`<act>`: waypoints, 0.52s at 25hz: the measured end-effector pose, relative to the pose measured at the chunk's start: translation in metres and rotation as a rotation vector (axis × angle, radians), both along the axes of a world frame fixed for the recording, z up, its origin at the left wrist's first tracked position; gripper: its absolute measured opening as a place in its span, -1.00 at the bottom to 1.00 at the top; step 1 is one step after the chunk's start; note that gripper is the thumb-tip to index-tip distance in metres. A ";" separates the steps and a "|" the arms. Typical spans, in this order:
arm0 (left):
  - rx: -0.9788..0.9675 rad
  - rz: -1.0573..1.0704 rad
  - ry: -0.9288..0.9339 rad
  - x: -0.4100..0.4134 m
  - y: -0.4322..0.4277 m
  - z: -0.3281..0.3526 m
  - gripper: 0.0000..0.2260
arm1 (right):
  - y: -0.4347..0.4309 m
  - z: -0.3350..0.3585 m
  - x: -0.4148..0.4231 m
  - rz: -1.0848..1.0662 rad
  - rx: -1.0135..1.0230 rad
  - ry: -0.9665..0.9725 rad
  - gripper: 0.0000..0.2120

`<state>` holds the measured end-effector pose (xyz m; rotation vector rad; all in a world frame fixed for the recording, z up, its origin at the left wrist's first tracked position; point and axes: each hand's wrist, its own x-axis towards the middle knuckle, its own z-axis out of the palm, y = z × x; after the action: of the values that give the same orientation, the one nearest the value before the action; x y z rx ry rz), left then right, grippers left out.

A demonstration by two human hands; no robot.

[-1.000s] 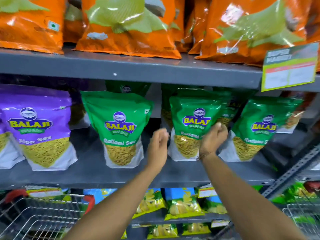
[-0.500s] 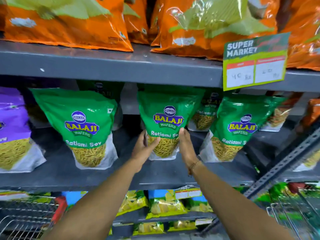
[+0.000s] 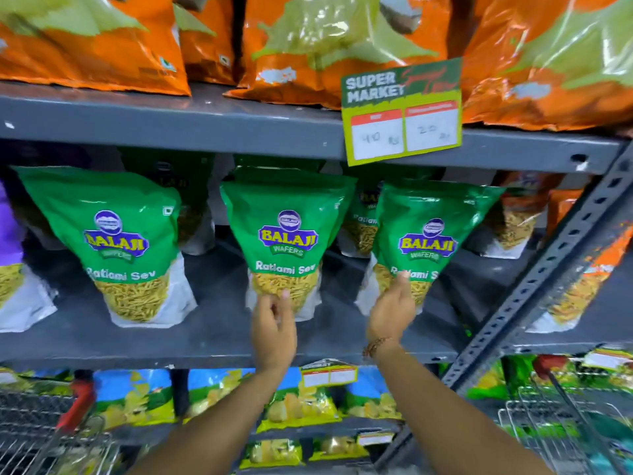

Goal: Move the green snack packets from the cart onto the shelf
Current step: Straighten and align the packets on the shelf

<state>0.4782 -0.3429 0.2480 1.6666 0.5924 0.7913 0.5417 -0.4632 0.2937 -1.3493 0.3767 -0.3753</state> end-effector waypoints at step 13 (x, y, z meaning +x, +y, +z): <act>-0.218 -0.329 0.005 0.104 -0.096 0.073 -0.47 | -0.102 0.028 0.094 0.269 0.123 0.028 -0.37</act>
<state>0.5819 -0.4392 0.3211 1.5132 0.3787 0.4662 0.6361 -0.5654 0.3219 -1.2661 0.2330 -0.1076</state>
